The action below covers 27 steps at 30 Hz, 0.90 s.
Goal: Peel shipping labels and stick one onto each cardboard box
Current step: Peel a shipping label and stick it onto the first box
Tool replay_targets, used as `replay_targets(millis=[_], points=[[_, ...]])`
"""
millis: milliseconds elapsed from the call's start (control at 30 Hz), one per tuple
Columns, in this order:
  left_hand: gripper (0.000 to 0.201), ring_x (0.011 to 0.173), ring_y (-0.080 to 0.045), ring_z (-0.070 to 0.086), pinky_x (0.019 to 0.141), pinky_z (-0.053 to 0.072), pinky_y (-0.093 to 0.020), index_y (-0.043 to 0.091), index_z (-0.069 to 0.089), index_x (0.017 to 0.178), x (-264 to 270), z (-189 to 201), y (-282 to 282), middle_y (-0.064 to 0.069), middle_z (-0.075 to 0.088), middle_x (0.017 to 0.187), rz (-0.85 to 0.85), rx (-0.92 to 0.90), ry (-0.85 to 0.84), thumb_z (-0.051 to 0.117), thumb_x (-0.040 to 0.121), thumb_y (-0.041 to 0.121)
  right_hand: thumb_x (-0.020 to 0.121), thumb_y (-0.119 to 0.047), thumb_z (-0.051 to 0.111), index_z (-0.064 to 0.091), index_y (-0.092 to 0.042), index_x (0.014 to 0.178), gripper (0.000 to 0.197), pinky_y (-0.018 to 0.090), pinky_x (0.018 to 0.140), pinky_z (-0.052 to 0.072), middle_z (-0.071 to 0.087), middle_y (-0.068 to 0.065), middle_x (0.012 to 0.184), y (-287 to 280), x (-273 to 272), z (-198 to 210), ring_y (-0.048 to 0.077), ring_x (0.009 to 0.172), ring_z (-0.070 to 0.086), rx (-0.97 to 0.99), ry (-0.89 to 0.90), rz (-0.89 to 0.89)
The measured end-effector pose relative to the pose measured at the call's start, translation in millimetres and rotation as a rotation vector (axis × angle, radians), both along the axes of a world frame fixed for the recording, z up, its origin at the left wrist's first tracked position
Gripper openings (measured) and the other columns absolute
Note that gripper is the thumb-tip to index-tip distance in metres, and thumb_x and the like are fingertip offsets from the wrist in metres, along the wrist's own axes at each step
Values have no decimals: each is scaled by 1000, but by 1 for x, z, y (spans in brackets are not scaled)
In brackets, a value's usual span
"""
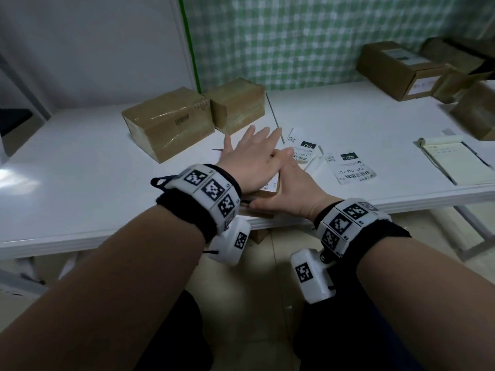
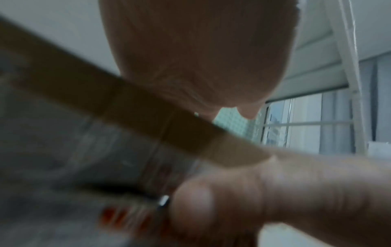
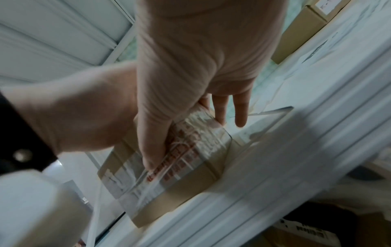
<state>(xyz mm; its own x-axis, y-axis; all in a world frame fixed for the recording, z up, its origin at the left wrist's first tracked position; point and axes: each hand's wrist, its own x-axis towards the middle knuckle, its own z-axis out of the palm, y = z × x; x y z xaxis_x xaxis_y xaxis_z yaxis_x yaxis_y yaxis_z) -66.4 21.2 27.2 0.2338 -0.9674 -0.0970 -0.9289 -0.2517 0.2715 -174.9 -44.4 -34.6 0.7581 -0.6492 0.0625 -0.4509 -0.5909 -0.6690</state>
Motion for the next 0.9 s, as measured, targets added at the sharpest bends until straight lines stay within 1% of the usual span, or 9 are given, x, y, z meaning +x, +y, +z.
replay_targets(millis=[100,200,267,400,533,633,700,833,900], points=[[63,147,-20,-5,114,-8,-57,33,4,150,6,-20,0,2,7,161,25,-16,-112,9,93,61,56,-44,85,29,-20,139,103,22,98,35,39,2,138,2,-1,-1,11,123,41,-6,-44,7],[65,147,-19,-7,114,-9,-56,38,1,149,18,-23,5,2,6,161,37,-9,-102,4,90,65,55,-43,86,34,-22,130,94,23,96,37,41,0,134,1,1,-1,7,116,41,20,-69,8],[67,147,-19,-8,115,-8,-55,38,0,149,30,-23,10,3,6,161,68,1,-79,4,89,67,53,-46,86,32,-21,133,100,26,99,38,42,-1,133,-1,1,0,12,119,43,43,-49,13],[66,147,-19,-9,115,-5,-54,37,2,150,44,-22,18,3,6,160,137,7,1,6,90,65,55,-43,88,20,-17,145,115,19,99,29,38,2,139,-2,1,4,14,125,40,90,-5,20],[62,147,-19,-8,118,0,-44,34,7,150,51,-24,19,2,3,161,222,-53,218,14,95,60,53,-43,89,19,-18,145,118,19,99,29,38,0,140,-2,2,5,13,124,41,99,17,12],[60,147,-12,1,116,4,-34,29,8,151,57,-22,19,3,4,161,294,-134,427,19,98,53,52,-41,89,19,-20,145,118,21,101,31,40,-1,138,0,2,8,13,123,43,106,28,9],[58,146,-11,7,115,6,-30,28,6,152,59,-21,20,5,9,160,325,-172,523,21,99,49,52,-39,90,18,-20,144,118,24,103,33,42,-1,136,1,2,9,14,123,44,120,36,10],[67,141,-20,28,116,23,-41,39,5,149,70,-27,21,2,25,156,438,-198,719,28,90,62,51,-39,90,17,-22,144,119,28,106,35,43,0,135,2,2,10,15,122,45,139,51,13],[74,143,-21,24,116,22,-42,37,3,150,74,-28,23,1,20,158,468,-180,774,27,86,65,51,-38,90,17,-22,144,119,27,105,35,44,-1,134,1,2,11,15,121,46,143,53,13]])
